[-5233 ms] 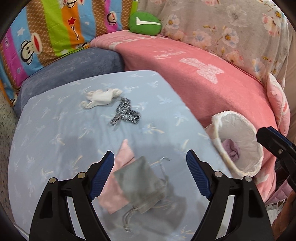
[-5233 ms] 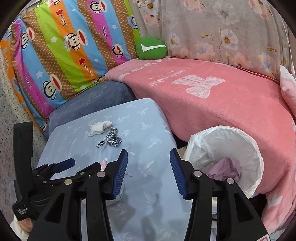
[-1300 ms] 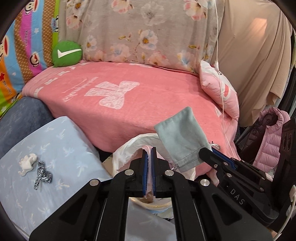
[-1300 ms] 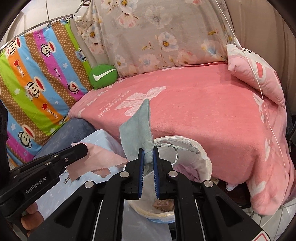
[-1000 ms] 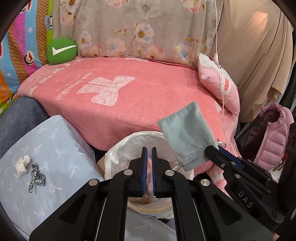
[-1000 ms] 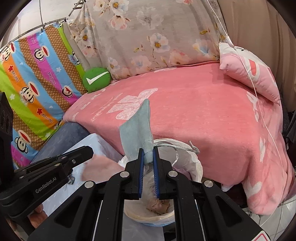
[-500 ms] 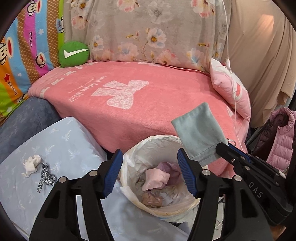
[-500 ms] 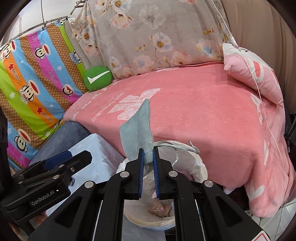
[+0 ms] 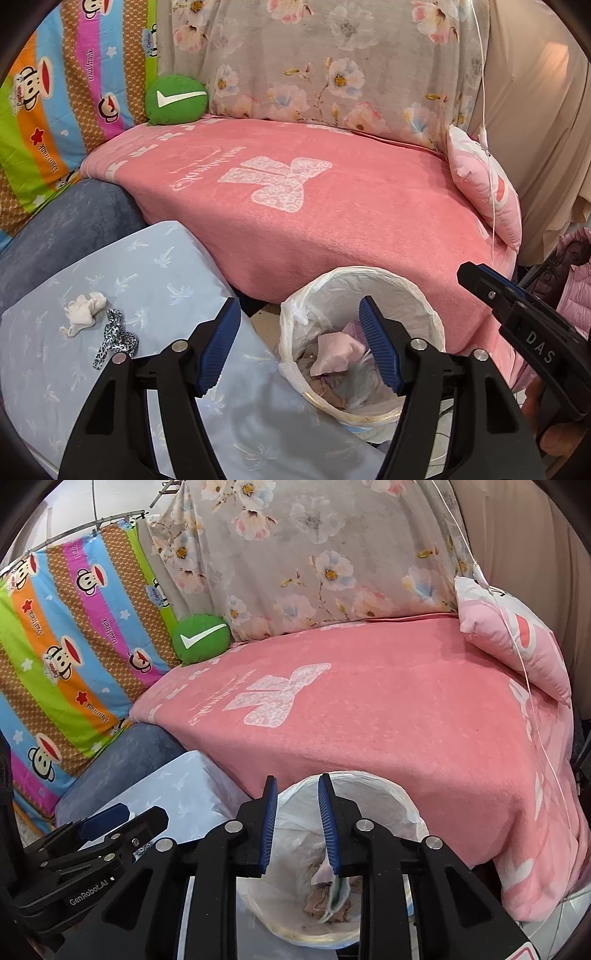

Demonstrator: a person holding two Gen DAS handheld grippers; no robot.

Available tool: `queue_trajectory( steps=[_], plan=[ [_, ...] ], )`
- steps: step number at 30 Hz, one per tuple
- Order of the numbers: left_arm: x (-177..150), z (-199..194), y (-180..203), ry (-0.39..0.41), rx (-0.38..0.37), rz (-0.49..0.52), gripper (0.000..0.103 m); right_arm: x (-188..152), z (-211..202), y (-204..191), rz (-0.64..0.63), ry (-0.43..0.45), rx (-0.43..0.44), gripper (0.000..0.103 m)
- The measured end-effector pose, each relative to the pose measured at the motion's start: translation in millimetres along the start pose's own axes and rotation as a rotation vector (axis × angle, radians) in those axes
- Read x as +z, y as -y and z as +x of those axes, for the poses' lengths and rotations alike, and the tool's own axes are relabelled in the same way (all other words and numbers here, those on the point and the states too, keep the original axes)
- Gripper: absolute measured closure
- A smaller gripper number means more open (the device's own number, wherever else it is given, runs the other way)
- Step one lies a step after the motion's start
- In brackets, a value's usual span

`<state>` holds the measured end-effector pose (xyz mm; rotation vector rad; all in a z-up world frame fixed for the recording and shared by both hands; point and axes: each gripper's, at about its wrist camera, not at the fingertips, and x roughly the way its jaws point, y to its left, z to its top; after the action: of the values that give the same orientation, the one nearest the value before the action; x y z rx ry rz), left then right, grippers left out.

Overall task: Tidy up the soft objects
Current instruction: 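Move both open grippers back over the white sock and leopard scrunchie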

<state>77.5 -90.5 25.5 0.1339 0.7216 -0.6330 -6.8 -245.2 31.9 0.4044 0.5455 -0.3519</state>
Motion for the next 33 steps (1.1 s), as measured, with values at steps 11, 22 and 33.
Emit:
queue_trajectory(
  steps=[11, 22, 33],
  plan=[
    [-14, -9, -27, 0.001, 0.044, -0.055, 0.039, -12, -2, -38, -0.096, -0.040, 0.021, 0.071],
    [-30, -23, -56, -0.002, 0.086, -0.115, 0.039, -26, -5, -72, -0.154, -0.067, 0.053, 0.065],
    [-47, -36, -90, -0.003, 0.137, -0.179, 0.031, -39, -5, -107, -0.204, -0.098, 0.085, 0.057]
  ],
)
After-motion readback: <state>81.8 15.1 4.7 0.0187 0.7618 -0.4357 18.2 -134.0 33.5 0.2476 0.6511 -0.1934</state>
